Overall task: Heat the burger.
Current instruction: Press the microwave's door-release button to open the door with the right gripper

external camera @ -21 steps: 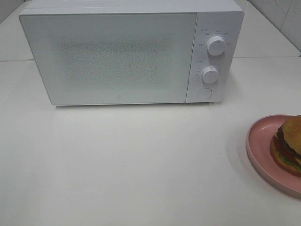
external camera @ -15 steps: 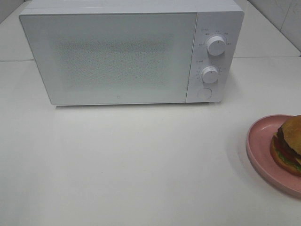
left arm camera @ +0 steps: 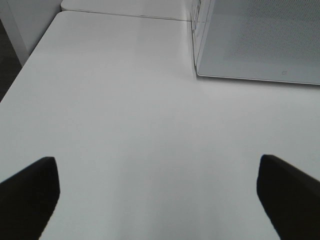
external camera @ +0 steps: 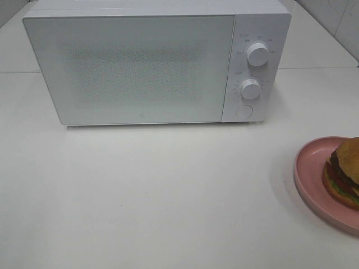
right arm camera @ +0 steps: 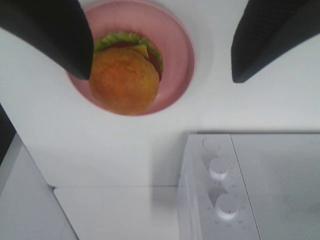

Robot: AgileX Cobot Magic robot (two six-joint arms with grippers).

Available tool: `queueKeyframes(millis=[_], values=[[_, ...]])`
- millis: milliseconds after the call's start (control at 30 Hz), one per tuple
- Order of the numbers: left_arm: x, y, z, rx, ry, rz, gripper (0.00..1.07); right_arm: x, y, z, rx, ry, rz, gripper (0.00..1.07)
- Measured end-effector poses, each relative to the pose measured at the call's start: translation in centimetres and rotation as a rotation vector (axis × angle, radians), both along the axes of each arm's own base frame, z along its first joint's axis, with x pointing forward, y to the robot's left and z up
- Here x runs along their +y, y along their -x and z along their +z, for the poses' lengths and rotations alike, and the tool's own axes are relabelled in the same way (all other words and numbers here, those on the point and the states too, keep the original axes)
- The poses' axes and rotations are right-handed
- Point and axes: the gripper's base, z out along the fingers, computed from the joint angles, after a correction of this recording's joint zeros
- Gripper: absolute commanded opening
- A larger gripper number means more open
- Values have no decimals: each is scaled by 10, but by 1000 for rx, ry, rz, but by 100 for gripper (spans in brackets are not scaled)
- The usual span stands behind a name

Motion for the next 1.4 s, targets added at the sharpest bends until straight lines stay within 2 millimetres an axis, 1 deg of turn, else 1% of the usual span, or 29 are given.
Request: queueKeyframes(millis=[33, 67, 200, 233, 333, 400, 433, 500, 567, 667, 700, 767, 833, 900, 933, 1033, 1067, 1100, 1133, 1233, 1333, 1367, 1400], values=[[0, 0, 0, 0, 0, 0, 100, 0, 0, 0, 0, 0, 0, 76], [0, 0, 0, 0, 0, 0, 100, 0, -1, 4, -43, -3, 2, 76], [0, 0, 0, 0, 0, 0, 100, 1, -3, 9, -104, -7, 5, 76], [0, 0, 0, 0, 0, 0, 100, 1, -4, 14, -153, -11, 7, 76], [0, 0, 0, 0, 0, 0, 100, 1, -6, 18, -206, -14, 9, 76], [0, 0, 0, 0, 0, 0, 100, 1, -8, 19, -214, -14, 10, 76], [0, 0, 0, 0, 0, 0, 100, 2, -14, 21, -215, -10, 10, 77], [0, 0, 0, 0, 0, 0, 100, 2, -17, 21, -209, -9, 10, 78], [0, 0, 0, 0, 0, 0, 100, 4, -30, 22, -187, -5, 13, 81], [0, 0, 0, 0, 0, 0, 100, 4, -34, 23, -179, -4, 14, 83], [0, 0, 0, 0, 0, 0, 100, 5, -40, 23, -161, -1, 15, 83], [0, 0, 0, 0, 0, 0, 100, 5, -43, 23, -153, -1, 15, 83], [0, 0, 0, 0, 0, 0, 100, 7, -58, 23, -111, 4, 17, 82], [0, 0, 0, 0, 0, 0, 100, 7, -61, 22, -103, 5, 18, 82], [0, 0, 0, 0, 0, 0, 100, 8, -69, 22, -88, 7, 19, 82], [0, 0, 0, 0, 0, 0, 100, 9, -72, 23, -89, 7, 20, 81], [0, 0, 0, 0, 0, 0, 100, 10, -80, 23, -88, 7, 23, 81], [0, 0, 0, 0, 0, 0, 100, 10, -84, 24, -92, 7, 24, 80], [0, 0, 0, 0, 0, 0, 100, 10, -84, 24, -92, 7, 24, 80], [0, 0, 0, 0, 0, 0, 100, 13, -105, 24, -107, 7, 31, 78], [0, 0, 0, 0, 0, 0, 100, 13, -109, 24, -107, 7, 32, 78], [0, 0, 0, 0, 0, 0, 100, 15, -119, 23, -103, 7, 35, 77], [0, 0, 0, 0, 0, 0, 100, 15, -123, 21, -96, 8, 36, 77]])
